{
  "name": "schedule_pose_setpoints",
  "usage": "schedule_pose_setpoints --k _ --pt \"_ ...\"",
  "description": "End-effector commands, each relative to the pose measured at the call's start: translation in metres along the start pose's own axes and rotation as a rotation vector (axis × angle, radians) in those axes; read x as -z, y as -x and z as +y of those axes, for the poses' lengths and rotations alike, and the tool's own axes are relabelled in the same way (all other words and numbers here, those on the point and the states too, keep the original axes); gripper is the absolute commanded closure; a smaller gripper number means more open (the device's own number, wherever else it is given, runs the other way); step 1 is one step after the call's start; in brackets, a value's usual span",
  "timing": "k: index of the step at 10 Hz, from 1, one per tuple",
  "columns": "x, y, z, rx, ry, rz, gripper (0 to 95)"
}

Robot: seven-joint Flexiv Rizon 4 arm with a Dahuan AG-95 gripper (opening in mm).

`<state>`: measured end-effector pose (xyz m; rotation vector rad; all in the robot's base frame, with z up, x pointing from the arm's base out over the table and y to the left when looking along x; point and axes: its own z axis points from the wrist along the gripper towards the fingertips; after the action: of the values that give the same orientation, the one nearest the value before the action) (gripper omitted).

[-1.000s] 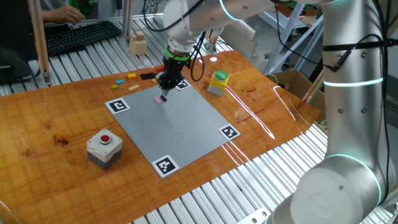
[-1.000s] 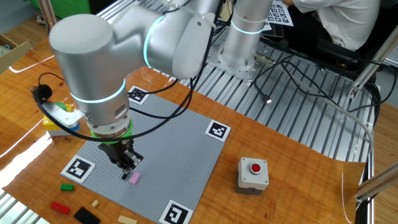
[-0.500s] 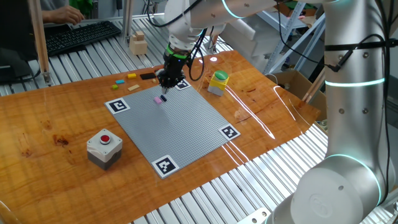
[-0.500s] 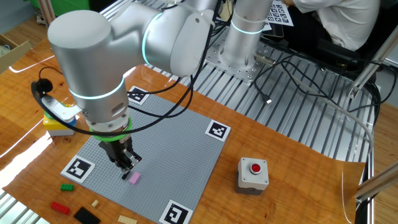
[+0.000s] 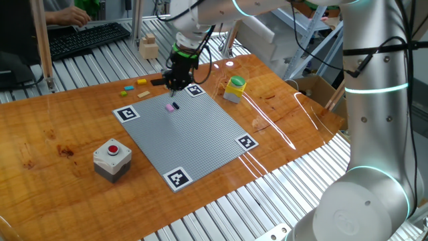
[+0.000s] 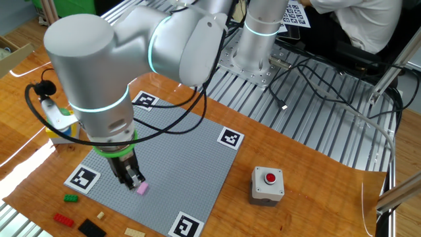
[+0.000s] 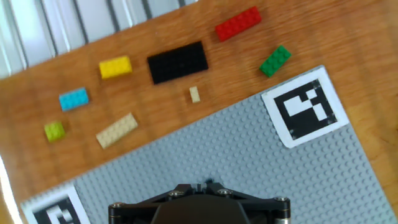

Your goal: Build with small Lego blocks

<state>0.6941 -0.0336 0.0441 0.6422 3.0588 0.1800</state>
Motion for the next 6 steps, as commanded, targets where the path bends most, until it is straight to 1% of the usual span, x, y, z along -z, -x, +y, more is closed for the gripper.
schedule_pose_setpoints --k 1,2,3,5,6 --pt "0.005 -0.003 0.016 -0.114 -0.003 -0.003 95.0" --pt "0.006 -0.004 0.020 -0.146 -0.003 -0.003 95.0" --pt "0.008 -0.005 0.028 -0.196 -0.003 -0.004 95.0" --pt "0.012 -0.005 0.042 -0.273 -0.006 -0.005 95.0" --pt "0.014 -0.005 0.046 -0.296 -0.007 -0.007 95.0"
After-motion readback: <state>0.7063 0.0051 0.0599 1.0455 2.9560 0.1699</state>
